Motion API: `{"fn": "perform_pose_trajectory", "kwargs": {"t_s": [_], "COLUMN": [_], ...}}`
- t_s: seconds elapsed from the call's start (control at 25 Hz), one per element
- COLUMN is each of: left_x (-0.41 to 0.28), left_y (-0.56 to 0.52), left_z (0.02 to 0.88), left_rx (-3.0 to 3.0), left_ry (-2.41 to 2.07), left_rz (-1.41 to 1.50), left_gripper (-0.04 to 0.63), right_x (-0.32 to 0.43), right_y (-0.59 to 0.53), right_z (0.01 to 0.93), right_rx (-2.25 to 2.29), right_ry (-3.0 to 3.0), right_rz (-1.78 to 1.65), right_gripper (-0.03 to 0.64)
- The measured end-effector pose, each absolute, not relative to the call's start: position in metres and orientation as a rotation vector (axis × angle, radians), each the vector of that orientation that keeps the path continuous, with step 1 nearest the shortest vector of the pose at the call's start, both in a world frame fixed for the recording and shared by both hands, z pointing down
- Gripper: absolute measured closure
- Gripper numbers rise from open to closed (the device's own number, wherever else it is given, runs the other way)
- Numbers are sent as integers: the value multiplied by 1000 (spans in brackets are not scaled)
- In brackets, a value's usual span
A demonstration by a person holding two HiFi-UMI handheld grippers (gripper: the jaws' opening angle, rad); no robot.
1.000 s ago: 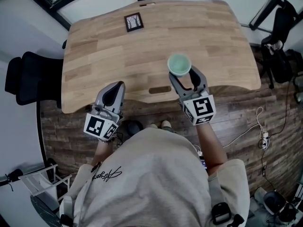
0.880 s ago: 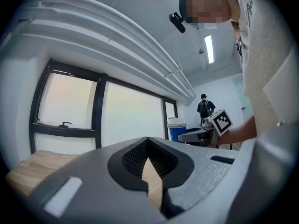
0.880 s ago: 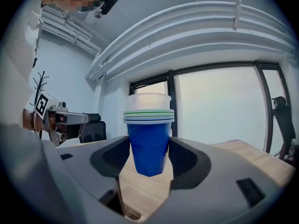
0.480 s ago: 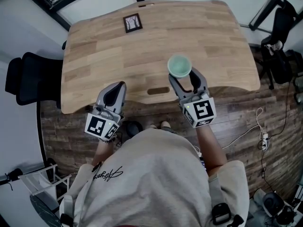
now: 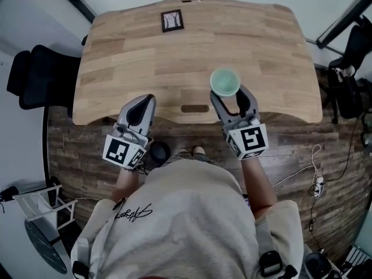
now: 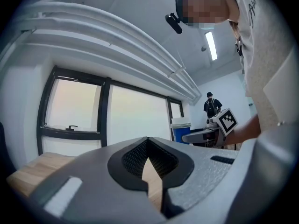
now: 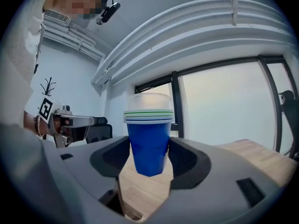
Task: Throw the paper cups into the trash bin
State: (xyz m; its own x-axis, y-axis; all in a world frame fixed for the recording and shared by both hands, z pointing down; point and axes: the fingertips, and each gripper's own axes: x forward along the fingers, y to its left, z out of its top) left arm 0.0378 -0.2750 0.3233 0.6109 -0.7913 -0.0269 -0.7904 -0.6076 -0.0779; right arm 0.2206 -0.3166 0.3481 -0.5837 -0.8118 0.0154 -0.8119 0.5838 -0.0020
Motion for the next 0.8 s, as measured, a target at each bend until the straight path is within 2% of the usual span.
{"fn": "perform_pose_trajectory", "kwargs": {"t_s": [0.44, 0.8], "left_x": [-4, -64], "left_y": [-249, -182], "left_z": [313, 314], "left_rx": [-2640, -2566], "left_ry": [1518, 1651], "left_rz": [-6, -29], "left_gripper": [594, 594], "right_x": [181, 119], "right_y": [-311, -265], "right_z": [334, 322], "right_rx": [1284, 1162], "right_ry": [-2886, -2957], "right_rz": [-7, -21], "right_gripper": [353, 353]}}
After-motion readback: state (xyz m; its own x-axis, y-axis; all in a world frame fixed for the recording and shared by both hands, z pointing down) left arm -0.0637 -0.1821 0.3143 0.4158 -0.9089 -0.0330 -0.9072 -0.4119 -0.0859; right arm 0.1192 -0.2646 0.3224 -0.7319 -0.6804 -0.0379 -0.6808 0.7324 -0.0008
